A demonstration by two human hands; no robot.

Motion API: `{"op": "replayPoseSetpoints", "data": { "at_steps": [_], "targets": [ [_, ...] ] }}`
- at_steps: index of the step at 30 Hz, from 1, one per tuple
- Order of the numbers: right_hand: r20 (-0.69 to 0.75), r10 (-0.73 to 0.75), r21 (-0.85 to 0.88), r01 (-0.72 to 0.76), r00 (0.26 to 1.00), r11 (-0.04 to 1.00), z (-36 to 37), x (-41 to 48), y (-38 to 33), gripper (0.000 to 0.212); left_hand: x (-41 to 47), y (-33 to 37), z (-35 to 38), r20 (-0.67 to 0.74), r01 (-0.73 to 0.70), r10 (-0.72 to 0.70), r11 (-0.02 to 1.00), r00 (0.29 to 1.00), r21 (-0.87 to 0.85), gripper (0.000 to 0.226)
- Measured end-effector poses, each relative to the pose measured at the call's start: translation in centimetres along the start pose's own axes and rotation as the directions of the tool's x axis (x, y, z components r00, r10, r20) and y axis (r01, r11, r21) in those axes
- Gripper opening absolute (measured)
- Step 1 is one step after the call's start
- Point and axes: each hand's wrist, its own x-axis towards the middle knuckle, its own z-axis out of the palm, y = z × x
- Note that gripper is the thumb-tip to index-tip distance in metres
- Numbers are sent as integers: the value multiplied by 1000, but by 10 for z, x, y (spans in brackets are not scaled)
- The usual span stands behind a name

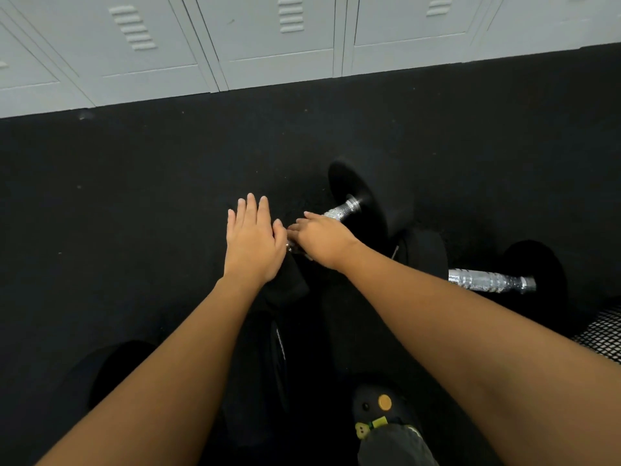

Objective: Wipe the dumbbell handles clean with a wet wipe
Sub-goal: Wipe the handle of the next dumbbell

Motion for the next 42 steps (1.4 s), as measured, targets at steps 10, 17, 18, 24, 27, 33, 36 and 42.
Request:
{"op": "replayPoseSetpoints", "data": {
  "at_steps": [10,17,18,24,27,33,36,42],
  "targets": [
    [190,134,-8,-135,973,991,-12,16,-2,11,-4,2,7,-109,2,-3,1000,994,-10,52],
    [264,-12,-172,59,964,983,-14,-5,-5,56,-4,0,11,-149,-11,10,1000,989,-4,51],
    [233,-5,-212,56,972,976,-14,-8,-2,59,-4,0,11,-148,-10,9,1000,989,-4,51],
    [131,124,-158,-103,984,982,-7,-5,2,53,-5,1,14,-153,-2,1,1000,988,-5,50],
    [136,80,-116,-65,987,991,-1,4,-14,49,-5,2,15,-180,13,-13,1000,984,3,57],
    [86,53,-104,-44,995,994,0,-6,-3,50,-5,1,16,-179,9,-5,1000,984,22,58],
    [95,74,-102,-64,993,993,-3,-10,8,56,-5,1,16,-186,15,-11,1000,982,21,58],
    [32,104,-21,-104,994,994,8,-4,-11,50,-5,3,17,-190,24,-19,999,982,21,55]
  ]
}}
